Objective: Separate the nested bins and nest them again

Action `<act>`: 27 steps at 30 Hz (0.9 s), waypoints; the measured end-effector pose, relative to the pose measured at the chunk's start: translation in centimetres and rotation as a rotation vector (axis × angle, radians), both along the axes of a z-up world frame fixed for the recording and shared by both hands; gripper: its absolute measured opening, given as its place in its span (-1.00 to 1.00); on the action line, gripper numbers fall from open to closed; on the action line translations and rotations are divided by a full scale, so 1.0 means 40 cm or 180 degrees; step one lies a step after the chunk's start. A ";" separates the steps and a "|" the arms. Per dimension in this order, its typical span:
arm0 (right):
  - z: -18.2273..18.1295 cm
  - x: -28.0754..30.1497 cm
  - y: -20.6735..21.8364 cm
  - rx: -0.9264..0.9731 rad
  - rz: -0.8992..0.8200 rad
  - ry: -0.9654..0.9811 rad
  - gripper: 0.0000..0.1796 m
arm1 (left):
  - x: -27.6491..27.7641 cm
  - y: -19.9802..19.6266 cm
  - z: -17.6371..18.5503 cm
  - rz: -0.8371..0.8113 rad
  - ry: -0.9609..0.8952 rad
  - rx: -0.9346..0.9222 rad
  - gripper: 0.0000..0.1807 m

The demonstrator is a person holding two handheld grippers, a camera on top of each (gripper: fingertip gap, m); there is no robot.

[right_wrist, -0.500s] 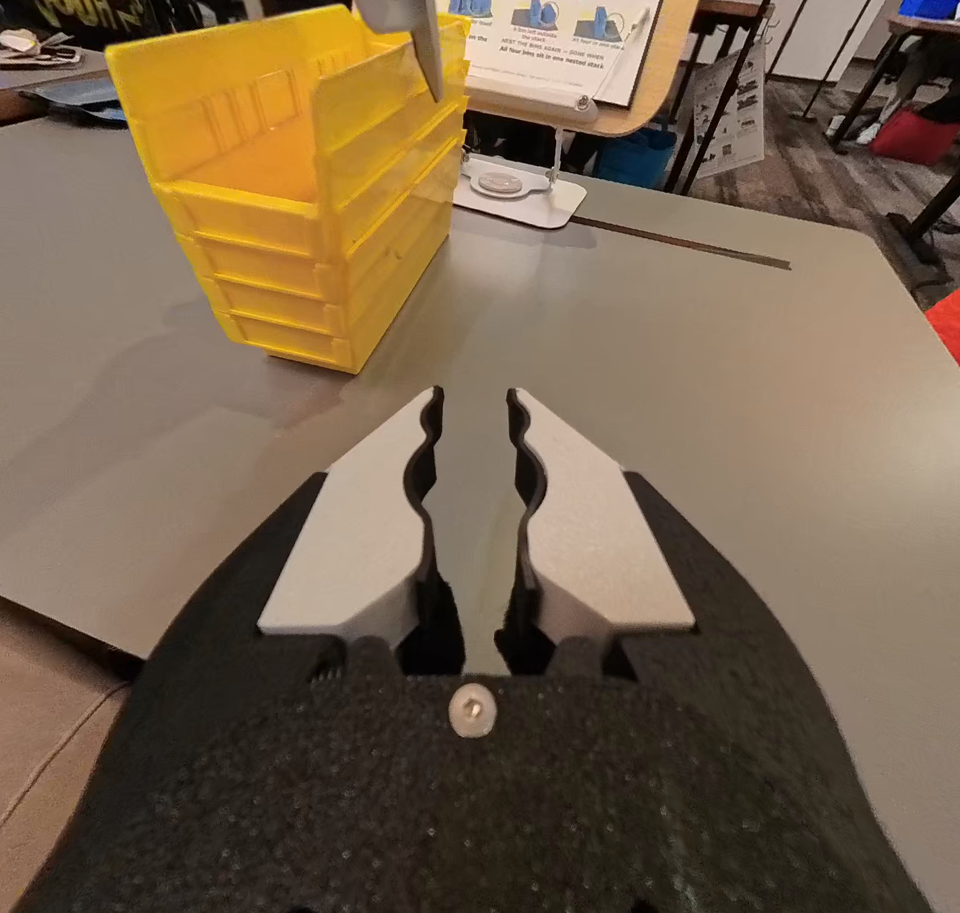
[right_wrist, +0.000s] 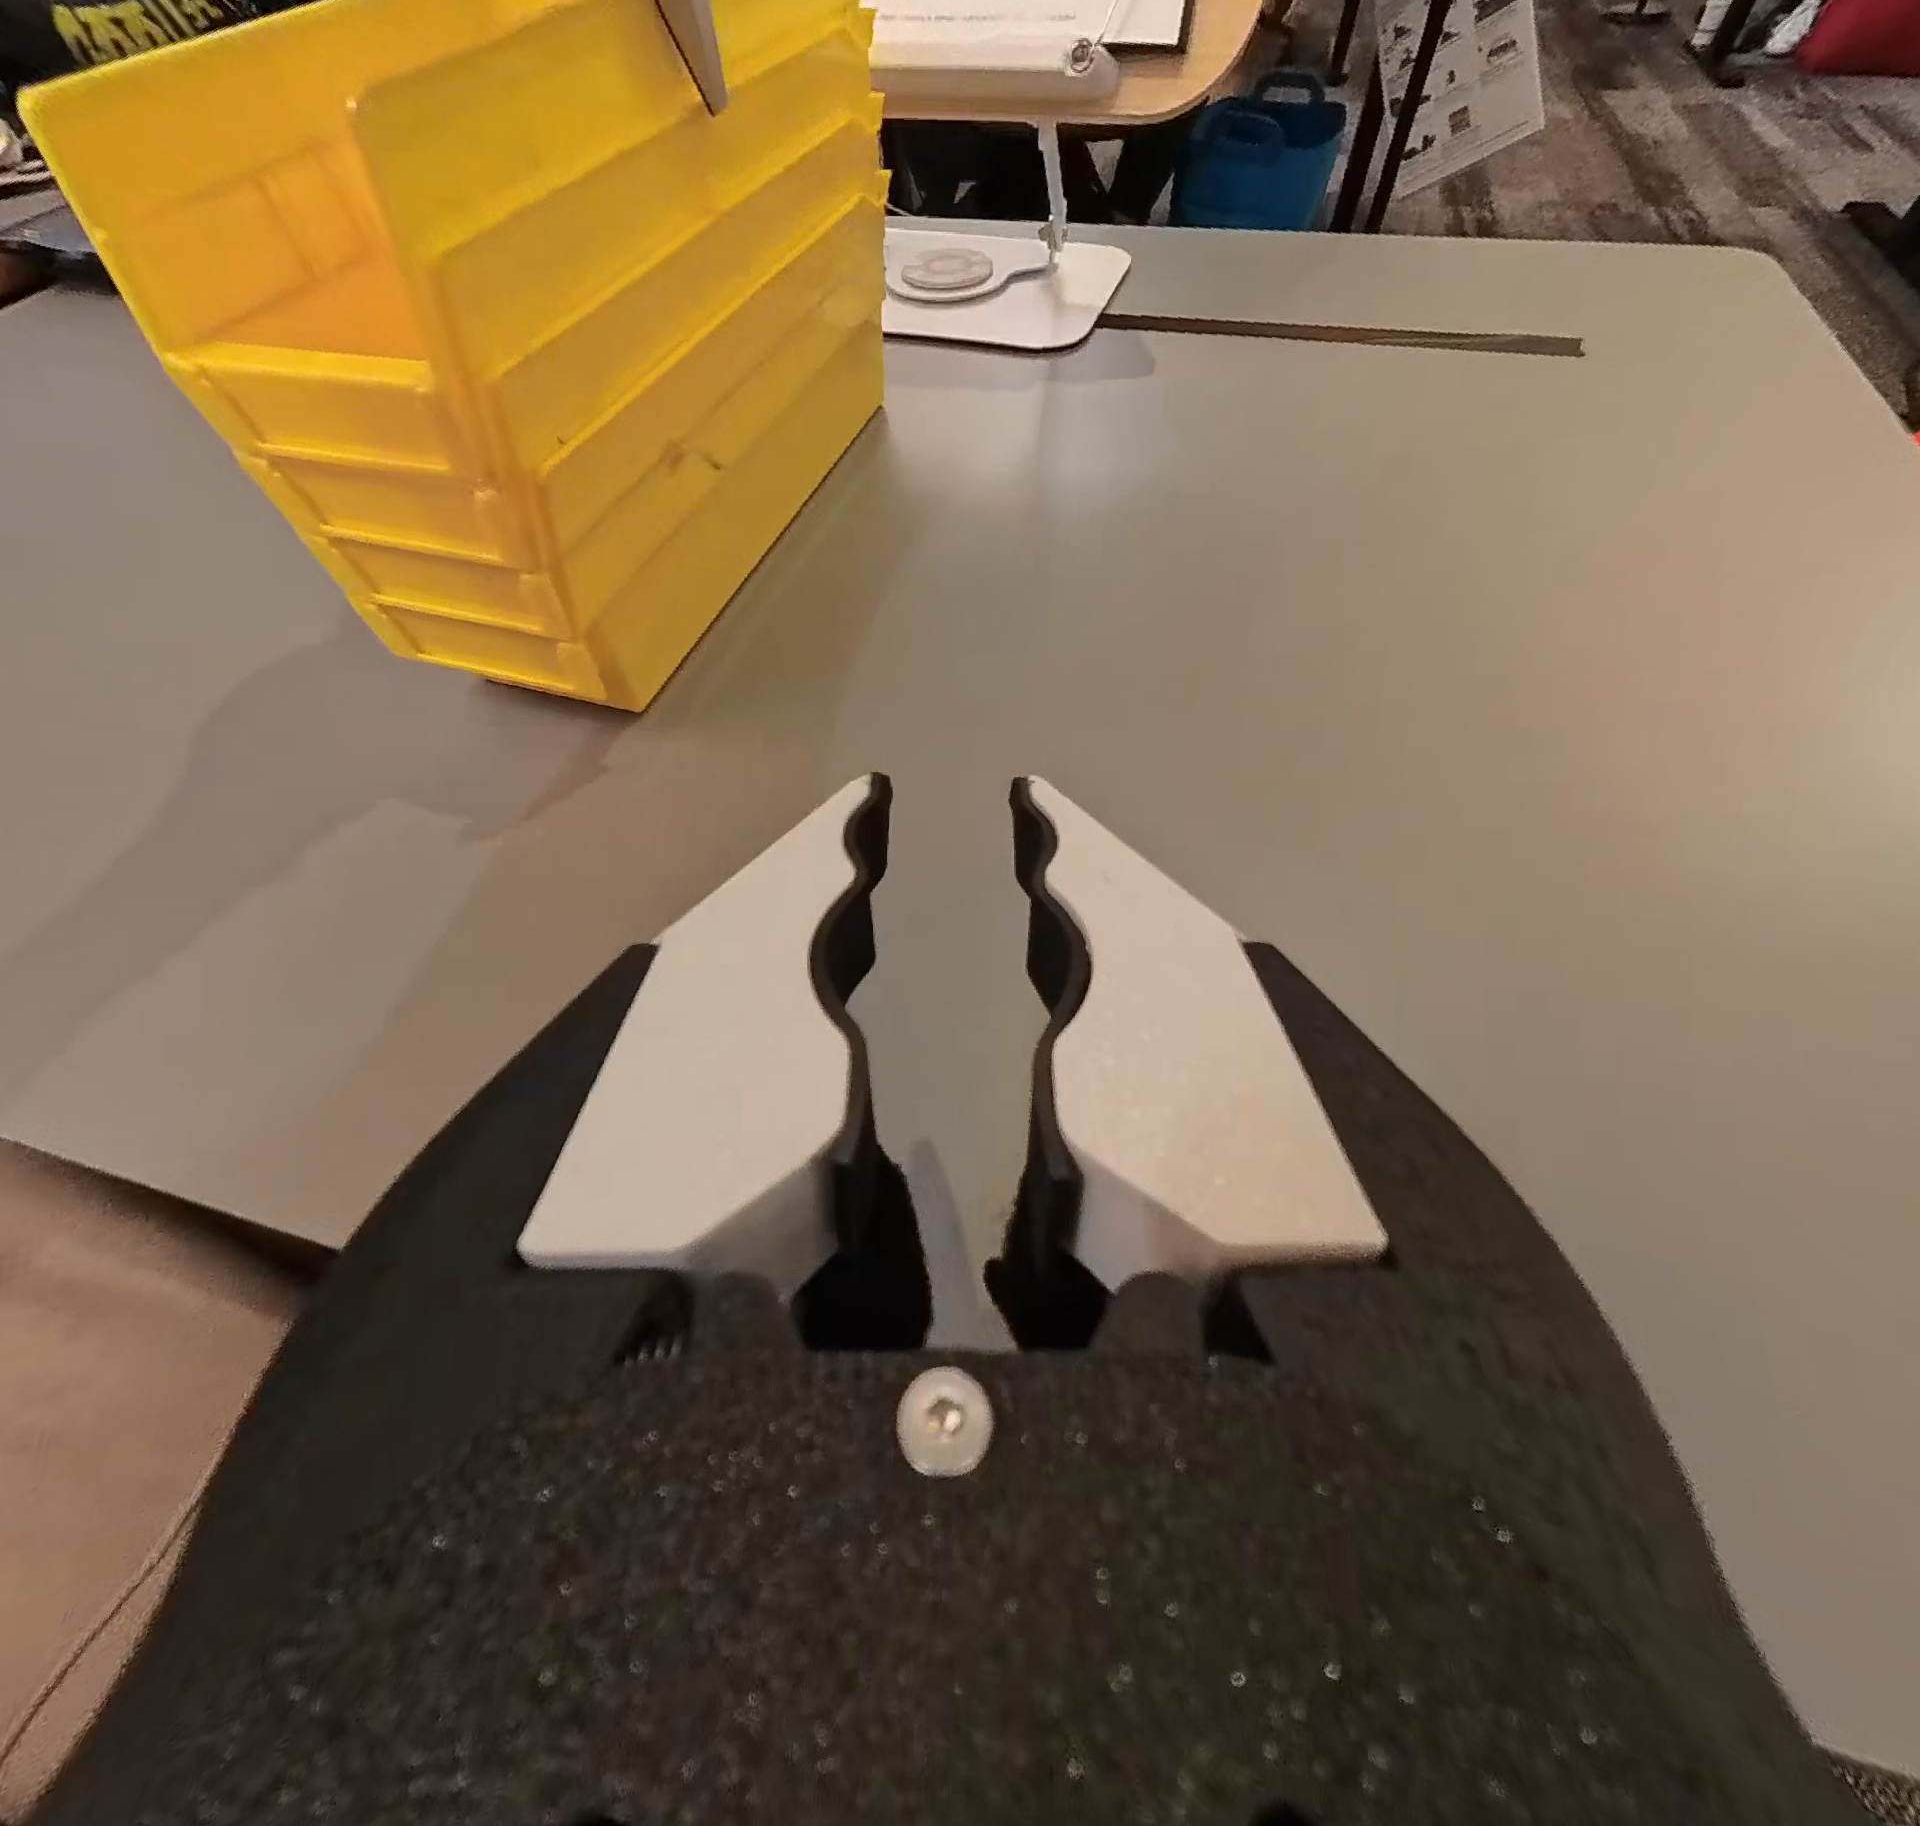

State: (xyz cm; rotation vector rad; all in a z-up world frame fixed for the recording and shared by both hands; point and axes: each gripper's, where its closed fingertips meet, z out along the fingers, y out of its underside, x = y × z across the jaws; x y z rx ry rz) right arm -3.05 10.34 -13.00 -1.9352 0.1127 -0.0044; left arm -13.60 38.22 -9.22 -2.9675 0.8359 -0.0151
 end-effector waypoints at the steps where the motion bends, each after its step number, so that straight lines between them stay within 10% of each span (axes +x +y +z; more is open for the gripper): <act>1: 0.001 0.002 -0.004 0.0007 -0.0011 0.0007 -0.74 | -0.001 -0.002 0.001 0.0000 0.0002 0.0002 0.27; 27: -0.014 -0.065 0.030 -0.0080 0.0331 0.0358 -0.74 | -0.027 -0.038 0.124 -0.0277 0.0057 -0.0092 0.13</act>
